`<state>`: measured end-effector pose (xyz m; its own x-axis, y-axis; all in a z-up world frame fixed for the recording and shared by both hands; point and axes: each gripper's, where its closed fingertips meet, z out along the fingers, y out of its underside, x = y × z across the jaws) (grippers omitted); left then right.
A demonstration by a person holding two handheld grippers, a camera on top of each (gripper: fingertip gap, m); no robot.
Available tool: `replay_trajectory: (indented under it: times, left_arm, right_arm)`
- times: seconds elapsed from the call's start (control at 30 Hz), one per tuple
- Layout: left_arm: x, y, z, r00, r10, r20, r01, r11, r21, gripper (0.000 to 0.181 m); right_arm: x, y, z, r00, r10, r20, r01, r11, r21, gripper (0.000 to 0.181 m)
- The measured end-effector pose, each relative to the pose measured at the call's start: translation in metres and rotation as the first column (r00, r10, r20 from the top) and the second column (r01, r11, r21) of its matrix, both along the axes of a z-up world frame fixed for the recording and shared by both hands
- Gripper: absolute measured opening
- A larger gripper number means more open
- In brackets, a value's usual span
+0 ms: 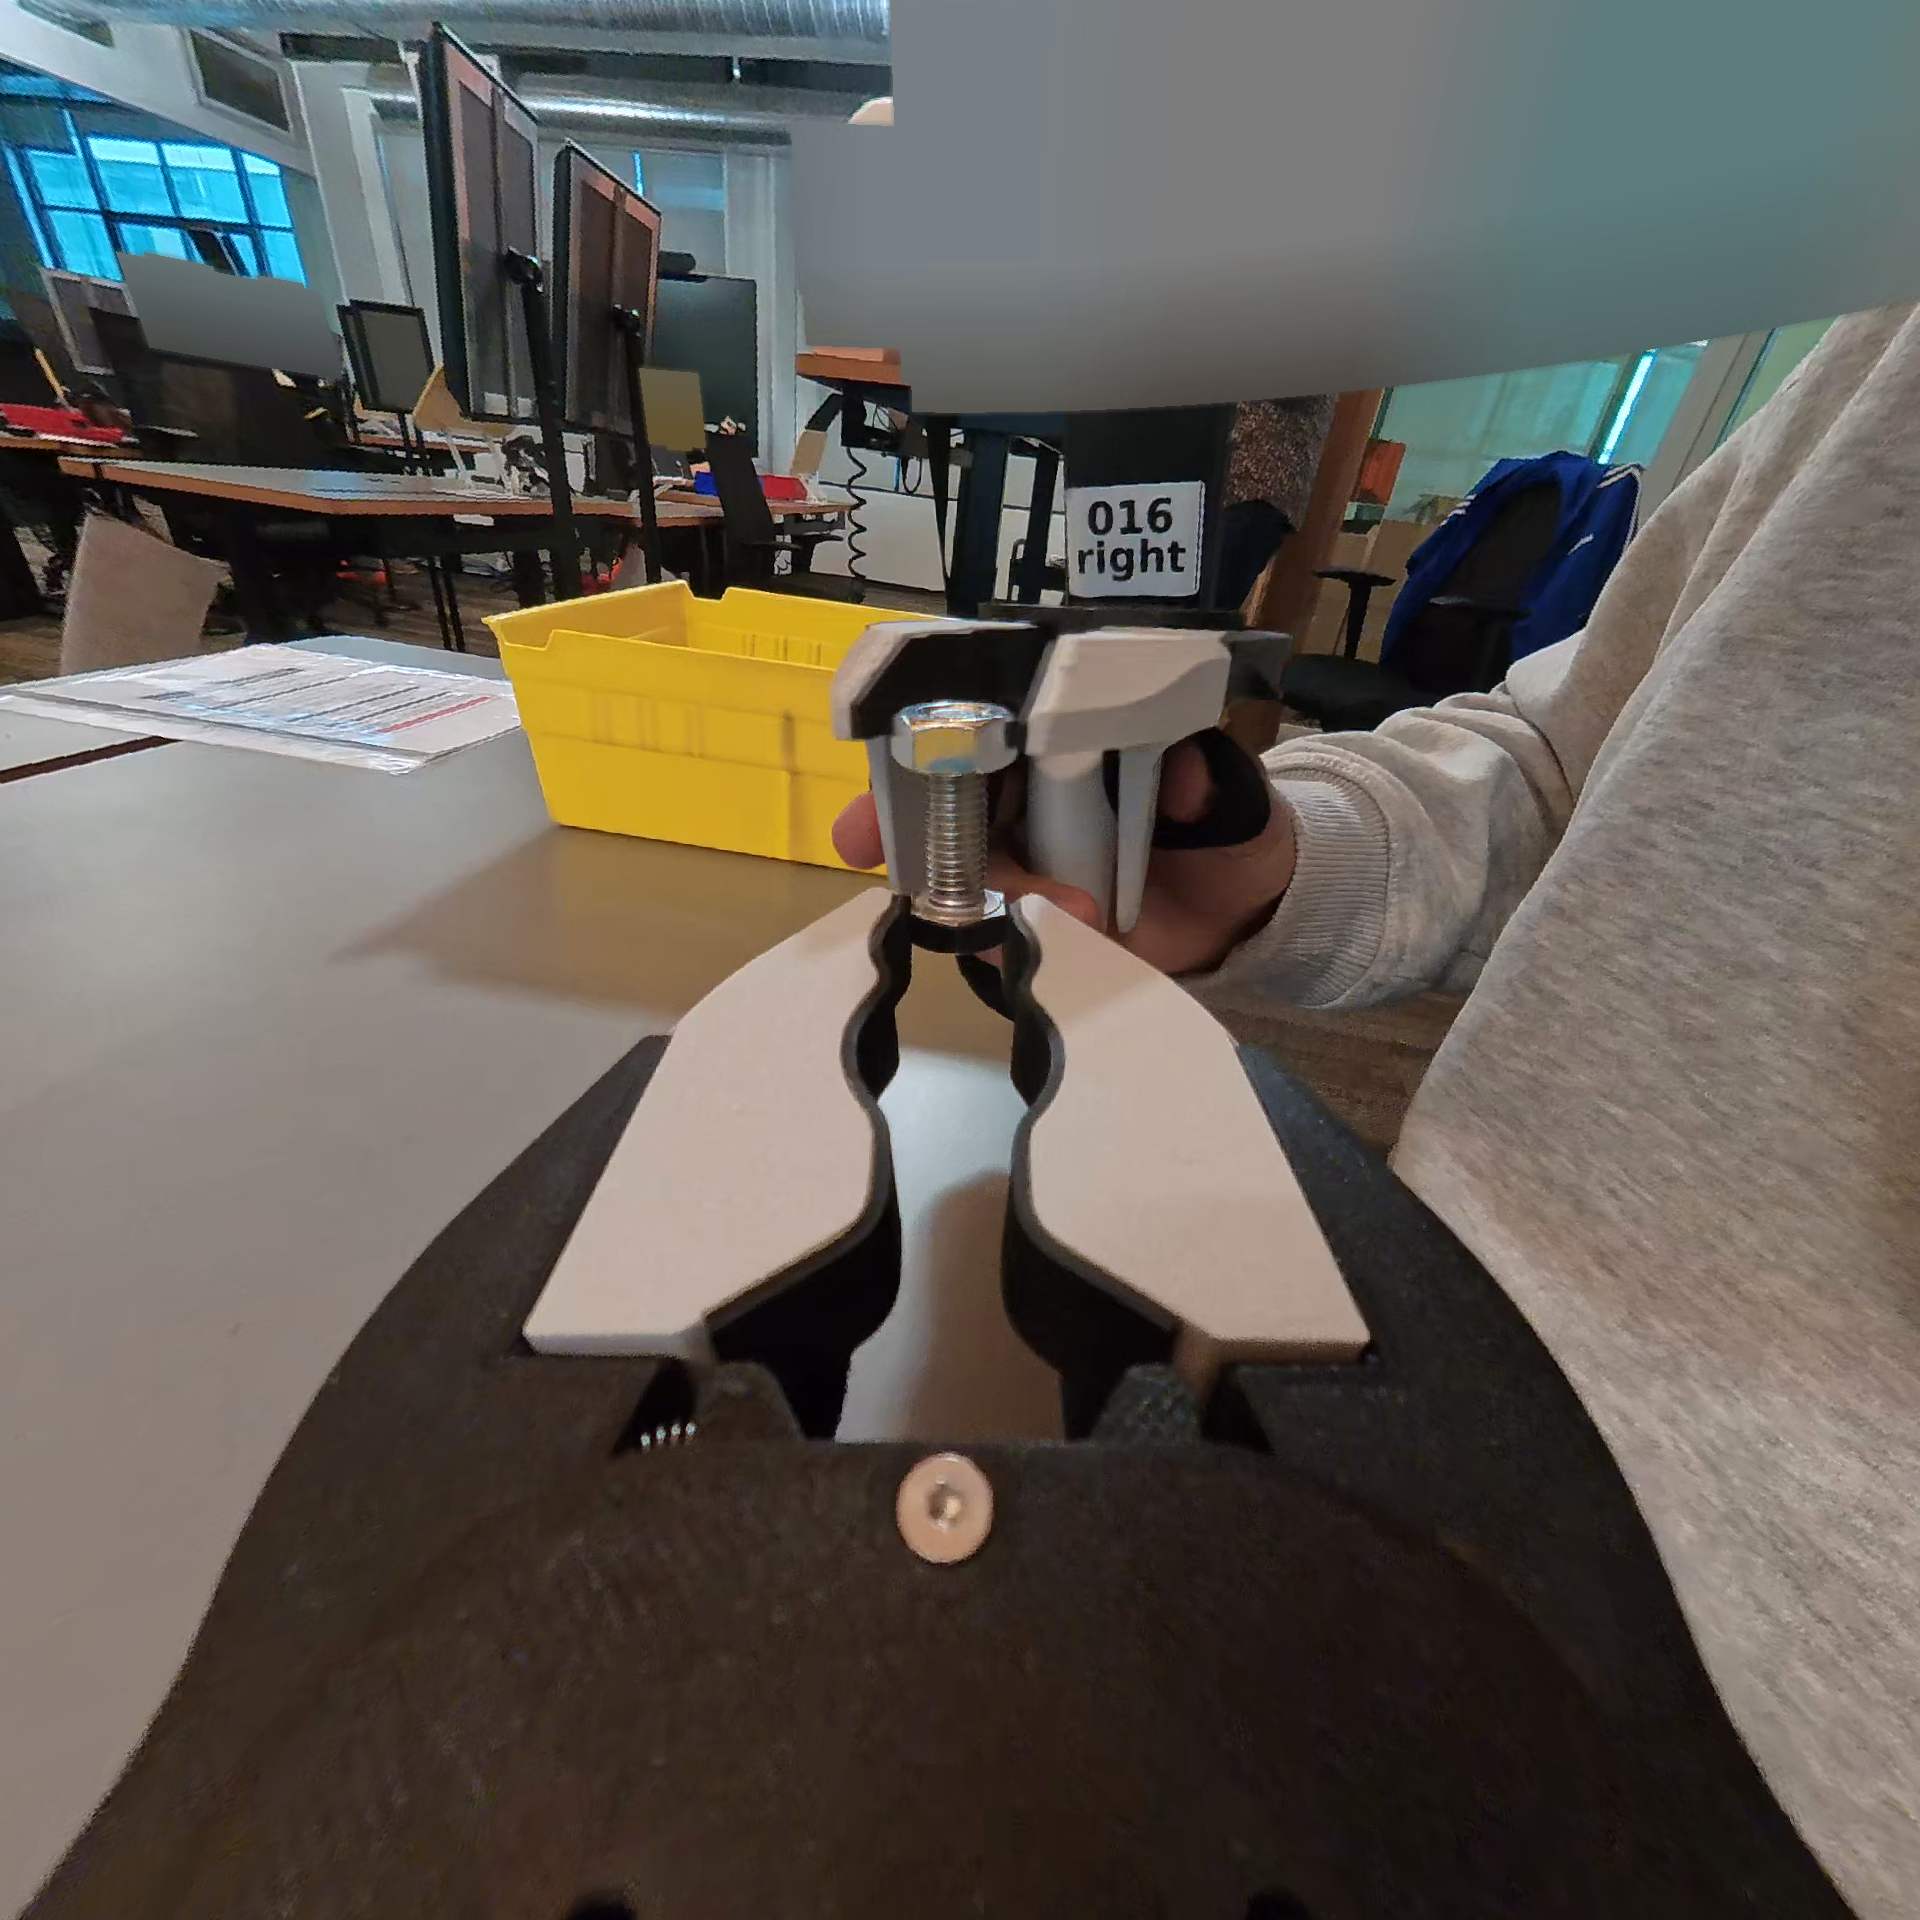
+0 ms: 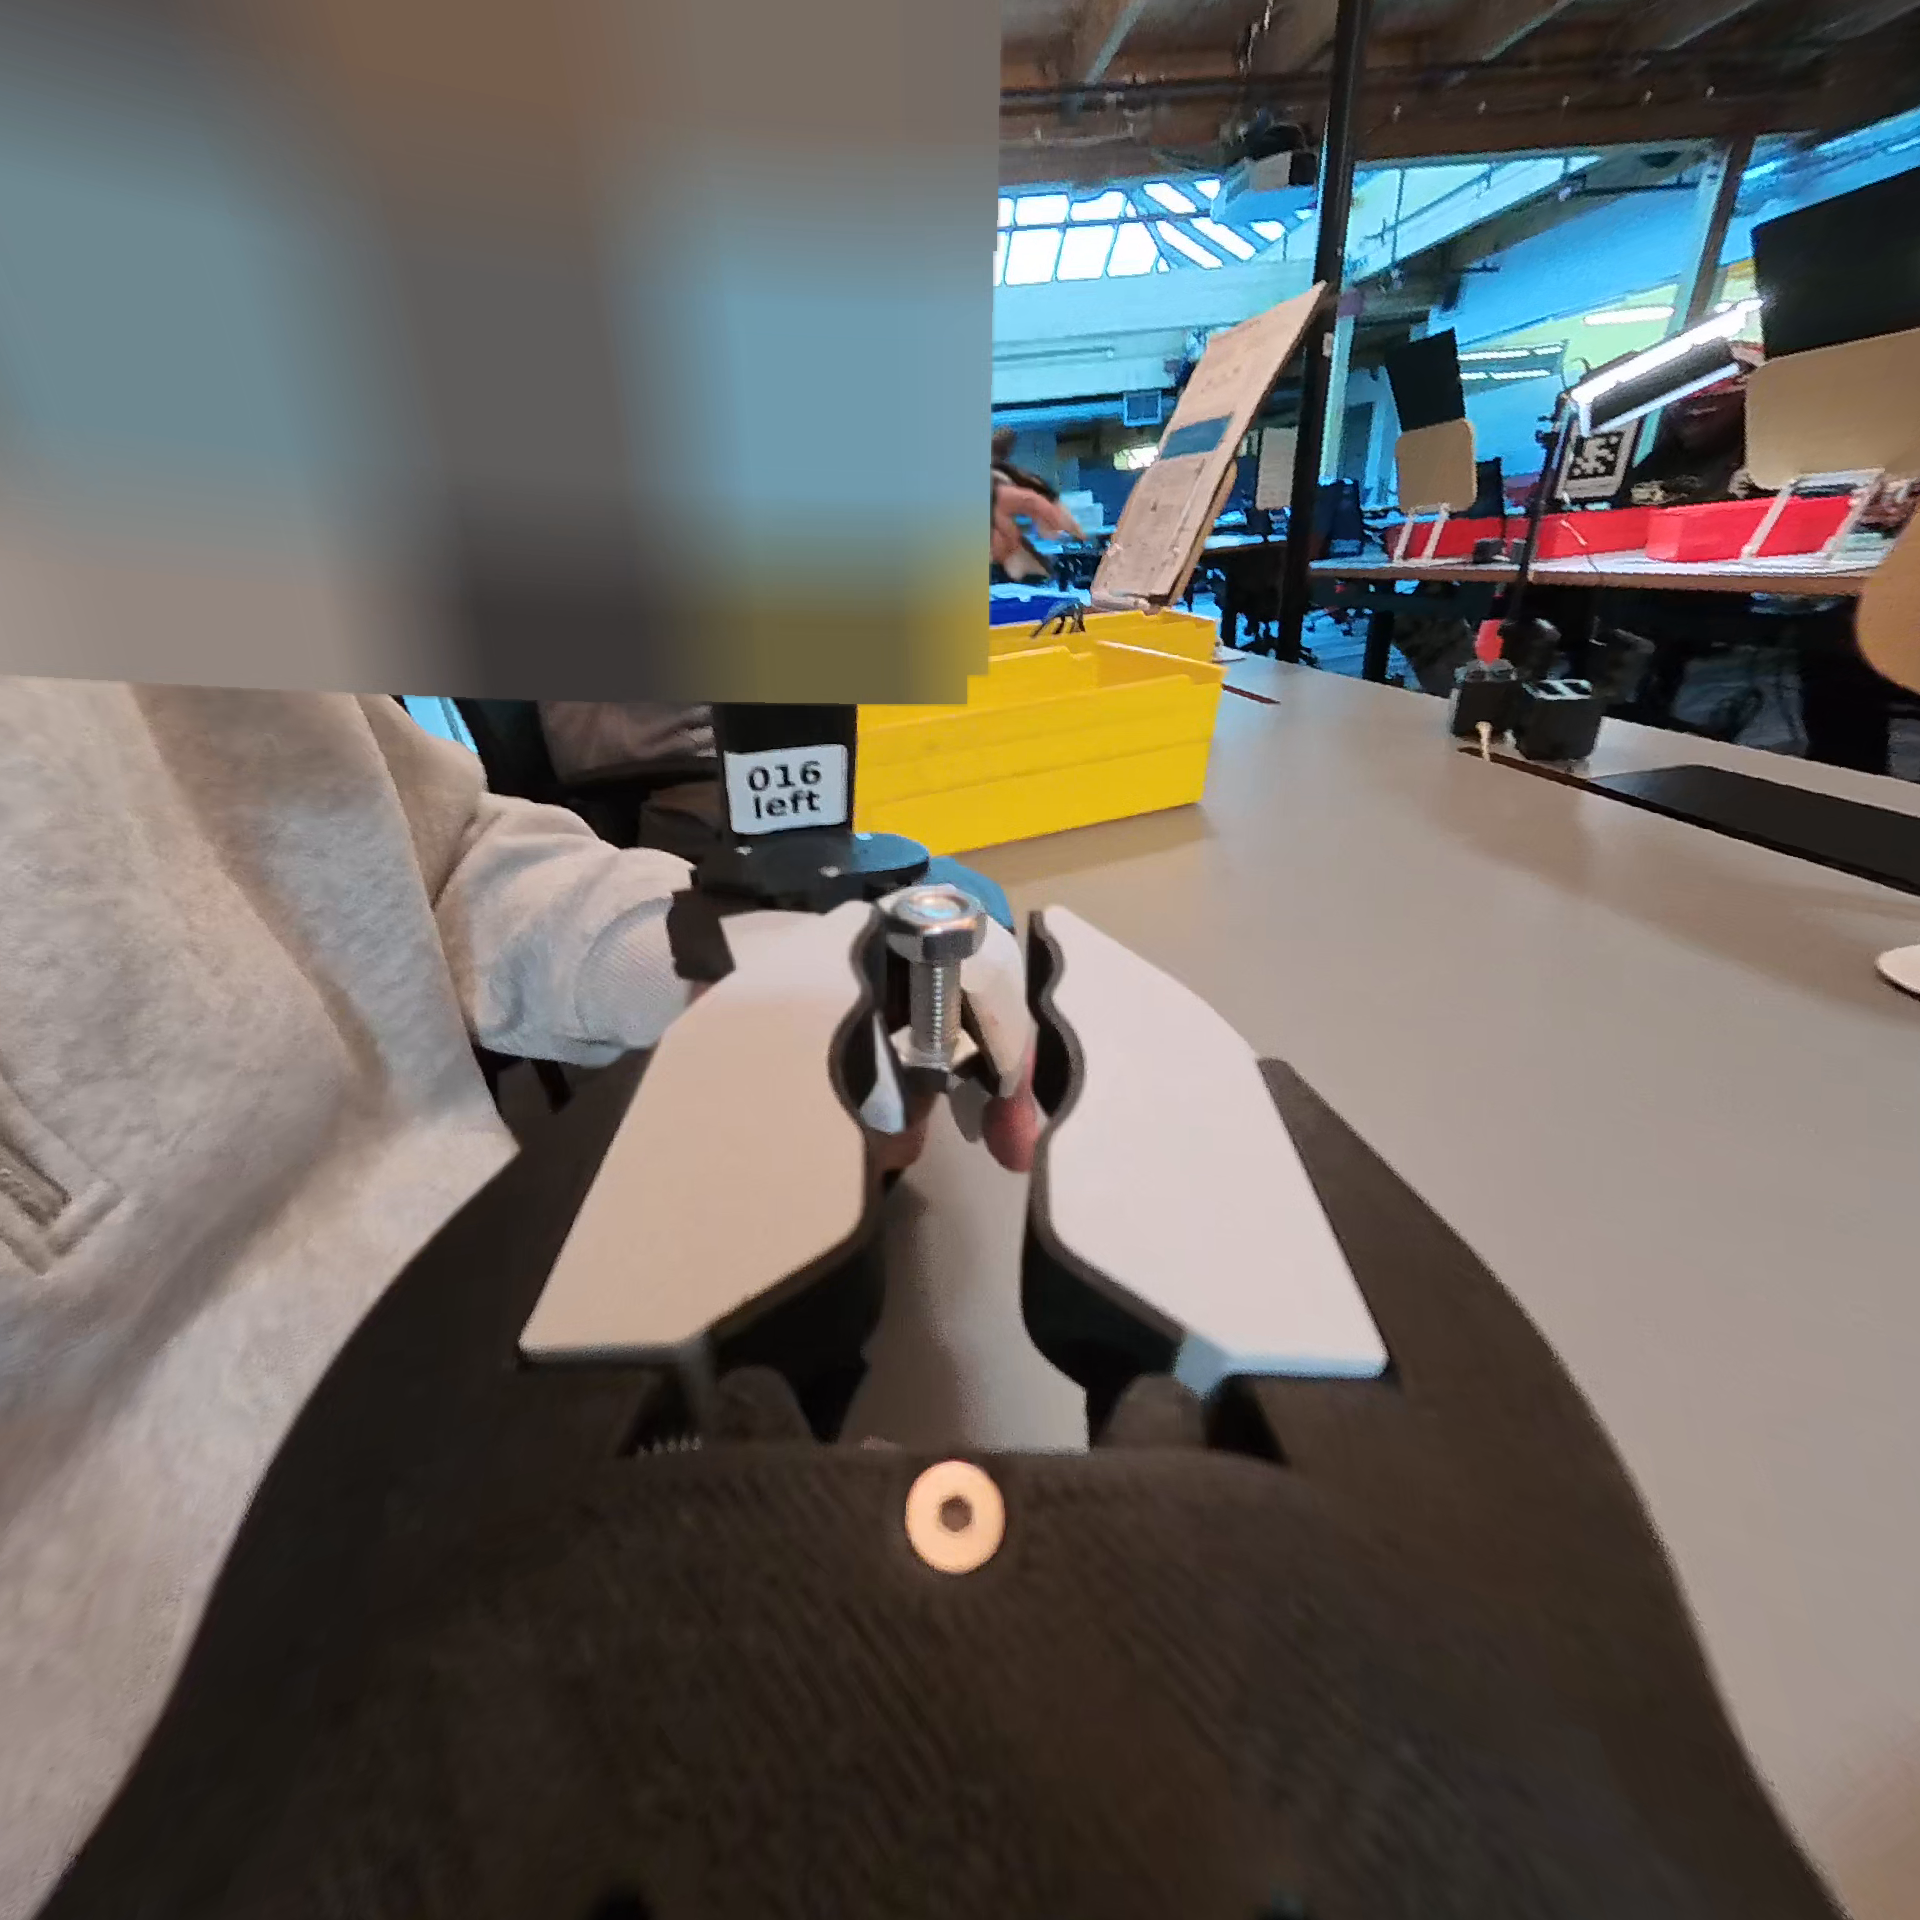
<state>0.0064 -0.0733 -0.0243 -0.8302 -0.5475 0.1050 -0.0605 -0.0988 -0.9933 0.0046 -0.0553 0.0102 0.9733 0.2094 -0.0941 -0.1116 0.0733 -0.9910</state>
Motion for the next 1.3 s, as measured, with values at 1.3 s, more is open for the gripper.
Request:
replay_trajectory:
  times: [1.3]
  left_arm:
    - [0.004,0.009,0.005,0.999,0.036,-0.011,-0.036,0.997,-0.065,0.017]
  right_arm:
    - [0.021,-0.005,0.005,0.987,-0.019,-0.159,0.025,0.999,0.037,0.031]
